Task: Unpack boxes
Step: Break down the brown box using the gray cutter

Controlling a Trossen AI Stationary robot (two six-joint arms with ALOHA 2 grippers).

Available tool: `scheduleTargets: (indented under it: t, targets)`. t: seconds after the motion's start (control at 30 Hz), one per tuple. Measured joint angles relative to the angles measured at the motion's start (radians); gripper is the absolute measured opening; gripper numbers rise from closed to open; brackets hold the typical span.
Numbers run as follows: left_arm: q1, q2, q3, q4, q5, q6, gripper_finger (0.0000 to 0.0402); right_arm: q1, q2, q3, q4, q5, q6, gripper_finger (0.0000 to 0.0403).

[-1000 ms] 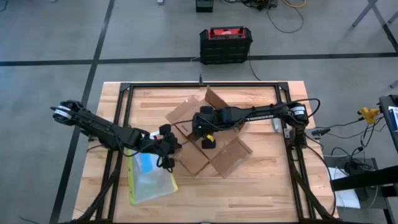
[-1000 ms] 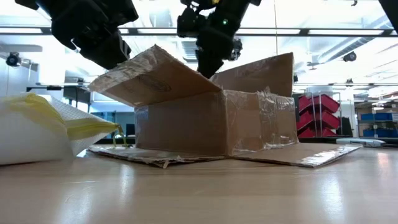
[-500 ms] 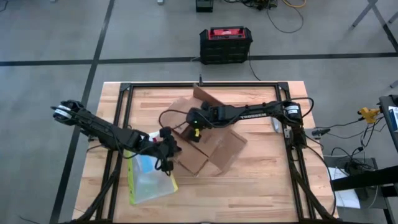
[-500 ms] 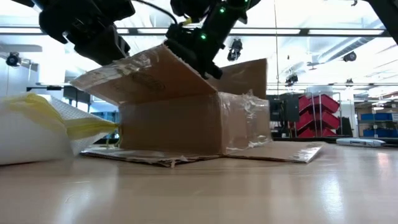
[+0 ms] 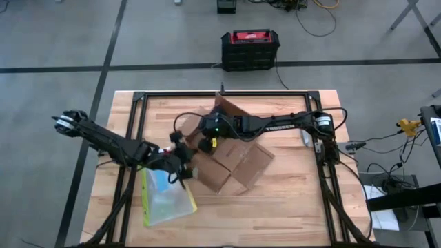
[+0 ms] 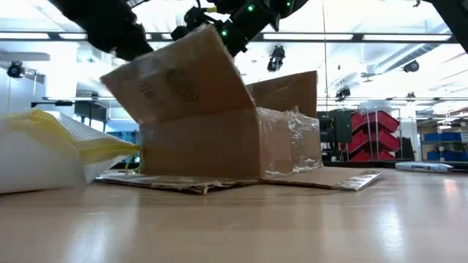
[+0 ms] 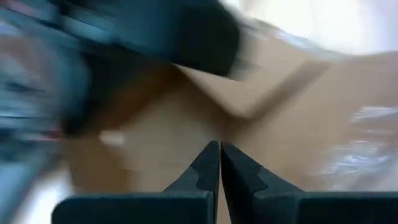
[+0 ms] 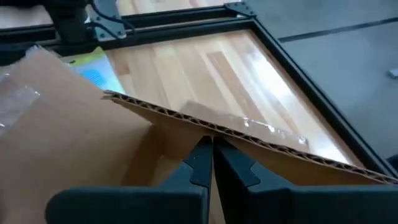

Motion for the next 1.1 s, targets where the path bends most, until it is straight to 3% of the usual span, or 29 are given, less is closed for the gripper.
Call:
scheduleTargets:
  t: [0.07,0.23,0.4,0.67,1.1]
  targets:
    - [0.035,-0.007,0.000,-0.002,-0.059,0.035,0.0000,-0.008,0.000,-0.004,0.000,0.001,0.001,0.0000]
    - [0.172,0.003,0.000,-0.004,0.069,0.066,0.0000,-0.008,0.000,-0.007,0.008,-0.007,-0.019,0.0000]
    - [0.250,0.012,0.000,-0.019,0.076,0.071,0.0000,-0.007,-0.002,-0.008,-0.065,-0.020,-0.009,0.0000]
    - [0.261,-0.010,0.000,-0.026,0.068,0.093,0.0000,-0.053,-0.002,0.046,-0.482,-0.119,0.182,0.0000]
    - [0.273,-0.012,0.000,-0.016,-0.005,0.090,0.0000,-0.069,-0.002,0.125,-0.744,-0.276,0.205,0.0000]
